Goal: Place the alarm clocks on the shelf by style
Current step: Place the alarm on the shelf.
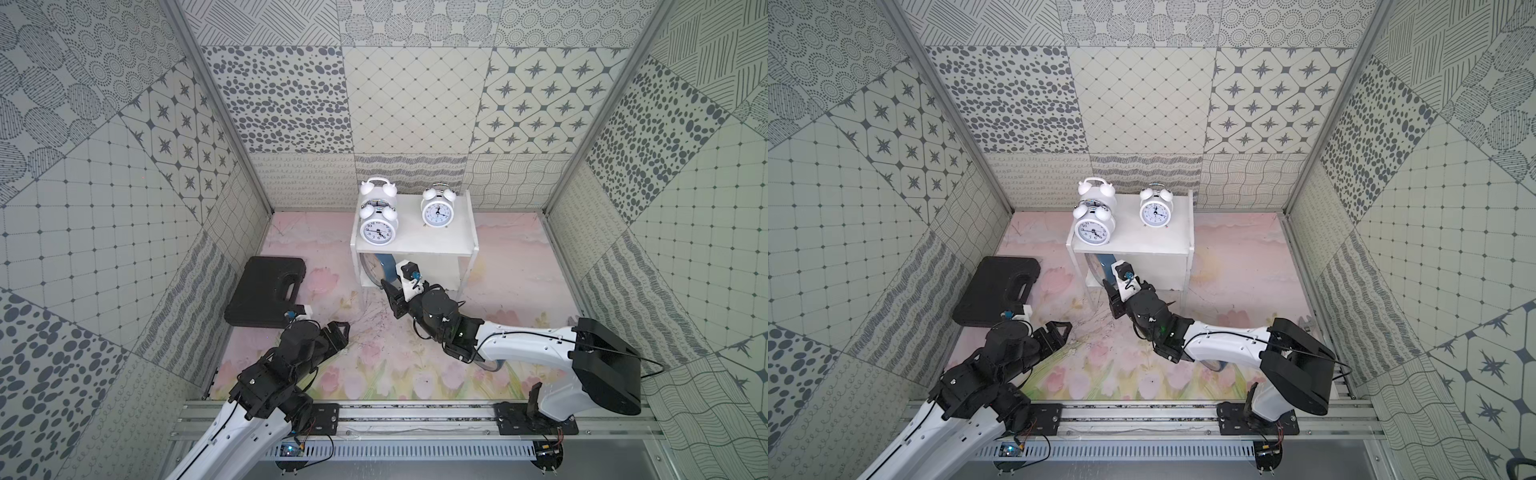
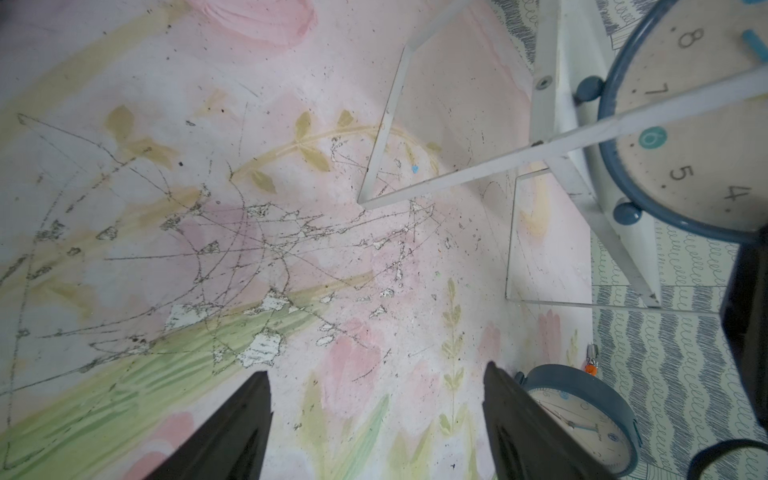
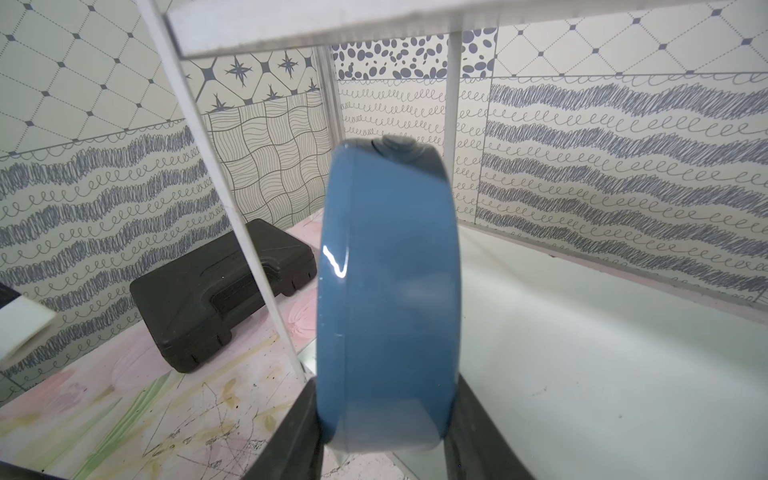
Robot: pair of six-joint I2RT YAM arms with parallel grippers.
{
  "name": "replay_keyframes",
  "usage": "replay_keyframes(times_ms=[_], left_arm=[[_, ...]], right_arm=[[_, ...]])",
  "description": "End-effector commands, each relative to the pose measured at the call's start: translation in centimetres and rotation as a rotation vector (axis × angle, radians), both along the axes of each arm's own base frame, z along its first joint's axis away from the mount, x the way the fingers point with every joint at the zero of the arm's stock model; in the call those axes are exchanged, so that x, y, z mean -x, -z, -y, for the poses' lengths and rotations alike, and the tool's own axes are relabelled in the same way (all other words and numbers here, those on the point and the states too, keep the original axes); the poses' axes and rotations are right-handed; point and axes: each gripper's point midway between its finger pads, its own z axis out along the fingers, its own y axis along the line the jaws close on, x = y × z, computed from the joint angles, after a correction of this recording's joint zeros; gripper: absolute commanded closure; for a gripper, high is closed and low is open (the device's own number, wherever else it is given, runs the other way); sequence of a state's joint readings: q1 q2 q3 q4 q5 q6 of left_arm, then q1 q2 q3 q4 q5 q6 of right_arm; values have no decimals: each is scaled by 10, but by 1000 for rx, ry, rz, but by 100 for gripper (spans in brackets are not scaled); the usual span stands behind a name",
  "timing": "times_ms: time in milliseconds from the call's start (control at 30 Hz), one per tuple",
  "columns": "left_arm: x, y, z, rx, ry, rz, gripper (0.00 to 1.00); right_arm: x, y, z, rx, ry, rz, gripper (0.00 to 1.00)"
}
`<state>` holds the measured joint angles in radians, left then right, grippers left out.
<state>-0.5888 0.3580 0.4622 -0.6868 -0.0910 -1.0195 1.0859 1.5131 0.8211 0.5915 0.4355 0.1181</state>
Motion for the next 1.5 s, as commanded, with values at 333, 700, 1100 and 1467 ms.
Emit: replay_keyframes(times_ms=[333,700,1100,1467], left_arm=[[-8,-9,5,16,11,46,17],[-8,-9,6,20,13,47,17],[-8,-10,5,16,13,50,17],[-9,-10,5,11,12,54,16]], right_arm=[[-9,-13,0,0,28,26,51],[-15,-15,13,-16,75,7,33],[-26,-17,34,-56,119,-22,32],[-37,-13,47,-80,170,-53,32]])
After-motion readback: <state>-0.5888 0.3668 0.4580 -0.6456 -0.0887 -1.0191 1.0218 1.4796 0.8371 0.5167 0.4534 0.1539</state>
